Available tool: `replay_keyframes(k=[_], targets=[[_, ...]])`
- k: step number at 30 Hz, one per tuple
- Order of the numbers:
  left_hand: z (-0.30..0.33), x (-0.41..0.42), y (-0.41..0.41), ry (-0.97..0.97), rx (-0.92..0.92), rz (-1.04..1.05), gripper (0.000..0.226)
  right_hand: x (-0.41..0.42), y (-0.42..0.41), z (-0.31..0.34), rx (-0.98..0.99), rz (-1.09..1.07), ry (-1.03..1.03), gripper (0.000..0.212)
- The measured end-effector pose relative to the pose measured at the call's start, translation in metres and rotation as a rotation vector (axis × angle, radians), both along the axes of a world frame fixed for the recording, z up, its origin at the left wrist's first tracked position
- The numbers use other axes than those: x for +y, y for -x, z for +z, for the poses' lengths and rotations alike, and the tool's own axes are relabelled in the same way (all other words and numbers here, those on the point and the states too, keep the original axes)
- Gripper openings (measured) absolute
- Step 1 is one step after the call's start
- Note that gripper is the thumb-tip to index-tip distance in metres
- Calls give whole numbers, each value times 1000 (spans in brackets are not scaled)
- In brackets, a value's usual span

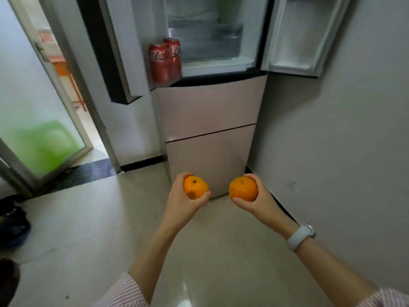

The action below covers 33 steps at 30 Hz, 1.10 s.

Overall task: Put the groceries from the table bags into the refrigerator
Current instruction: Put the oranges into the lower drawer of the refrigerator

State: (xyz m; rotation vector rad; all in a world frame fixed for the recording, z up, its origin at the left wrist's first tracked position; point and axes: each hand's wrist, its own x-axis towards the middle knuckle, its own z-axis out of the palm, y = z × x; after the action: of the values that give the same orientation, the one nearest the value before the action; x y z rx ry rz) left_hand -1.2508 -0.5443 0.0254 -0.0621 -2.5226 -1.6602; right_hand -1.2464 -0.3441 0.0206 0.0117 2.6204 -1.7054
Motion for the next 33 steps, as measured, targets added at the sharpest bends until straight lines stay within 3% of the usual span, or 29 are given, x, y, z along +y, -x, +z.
replay_keyframes(k=[10, 17, 28, 33], targets=[[58, 85, 228, 57, 174, -123, 57, 82, 195, 57, 150, -54, 38, 67], [110, 109, 411, -36, 289, -93, 55, 104, 379, 104, 229, -51, 57, 68], [148, 118, 607, -66, 349, 148, 53, 116, 599, 148, 303, 61, 115, 62], [183, 100, 676, -7, 461, 364, 49, 90, 713, 197, 448, 177, 87, 61]])
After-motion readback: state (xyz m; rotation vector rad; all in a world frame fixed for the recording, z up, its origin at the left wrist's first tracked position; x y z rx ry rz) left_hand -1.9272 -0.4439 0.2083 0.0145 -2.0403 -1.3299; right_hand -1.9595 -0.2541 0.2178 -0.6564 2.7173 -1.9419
